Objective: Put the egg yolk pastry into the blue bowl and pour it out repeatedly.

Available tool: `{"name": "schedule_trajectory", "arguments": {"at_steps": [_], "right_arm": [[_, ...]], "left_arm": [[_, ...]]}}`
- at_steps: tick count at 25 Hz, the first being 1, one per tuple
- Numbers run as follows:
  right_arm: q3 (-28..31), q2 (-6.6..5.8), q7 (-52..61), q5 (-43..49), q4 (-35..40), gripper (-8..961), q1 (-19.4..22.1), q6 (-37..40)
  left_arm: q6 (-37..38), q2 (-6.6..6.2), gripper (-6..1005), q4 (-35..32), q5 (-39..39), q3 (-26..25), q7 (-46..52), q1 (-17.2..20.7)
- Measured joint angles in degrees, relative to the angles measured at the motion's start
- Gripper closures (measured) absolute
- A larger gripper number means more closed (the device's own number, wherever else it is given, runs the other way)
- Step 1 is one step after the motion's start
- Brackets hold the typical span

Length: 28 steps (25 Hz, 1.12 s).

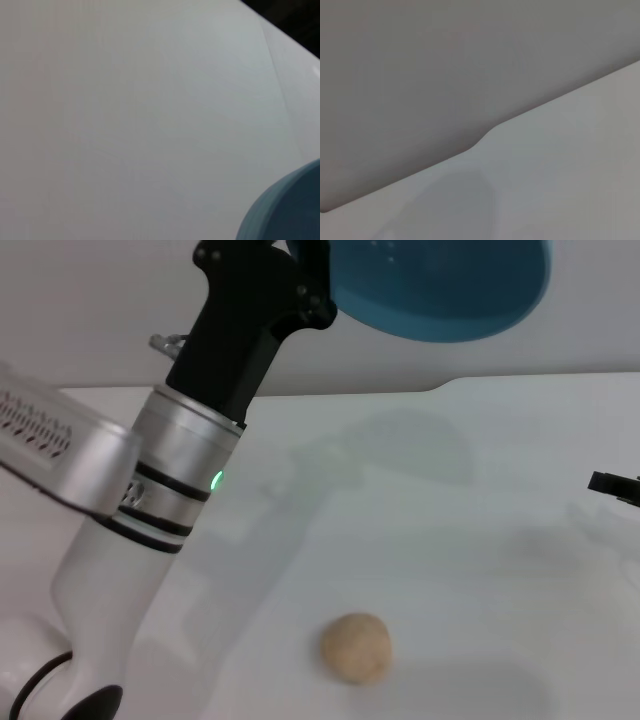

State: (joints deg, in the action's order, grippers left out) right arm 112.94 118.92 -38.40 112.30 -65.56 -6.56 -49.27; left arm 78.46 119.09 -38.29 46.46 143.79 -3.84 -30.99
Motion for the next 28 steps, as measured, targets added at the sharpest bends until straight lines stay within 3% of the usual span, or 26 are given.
{"name": "schedule_trajectory", "arguments": {"at_steps": [6, 9, 15, 18, 25, 28], "right_arm": [[-0.45, -0.02, -3.40, -2.55, -0.18, 512, -0.18, -0.55], [-0.57, -0.12, -9.36, -8.31, -0.09, 517, -0.21, -3.15], [-0.94, -0.19, -17.57, -15.03, -0.28, 526, -1.70, -12.70], [-1.25, -0.40, -17.59, -15.06, 0.43, 531, -3.50, -15.57], [-1.31, -0.61, -17.01, -11.90, 0.70, 542, -7.90, -23.70], [-1.31, -0.65, -14.69, -9.31, 0.22, 547, -10.38, -26.94]], "left_arm": [[-5.55, 0.00, 987, 1.04, 0.16, -2.22, -0.09, -1.10], [-12.88, -0.25, 987, -0.69, 0.22, -5.44, -0.04, -1.08], [-39.71, -0.85, 986, -7.39, -0.27, -16.17, -0.49, -0.79], [-50.93, -1.08, 986, -9.61, -0.63, -20.61, -0.74, -1.53], [-86.69, -1.15, 986, -14.95, -7.26, -36.28, -0.77, -5.54], [-94.68, -1.14, 987, -16.39, -10.45, -39.39, -0.78, -6.61]]}}
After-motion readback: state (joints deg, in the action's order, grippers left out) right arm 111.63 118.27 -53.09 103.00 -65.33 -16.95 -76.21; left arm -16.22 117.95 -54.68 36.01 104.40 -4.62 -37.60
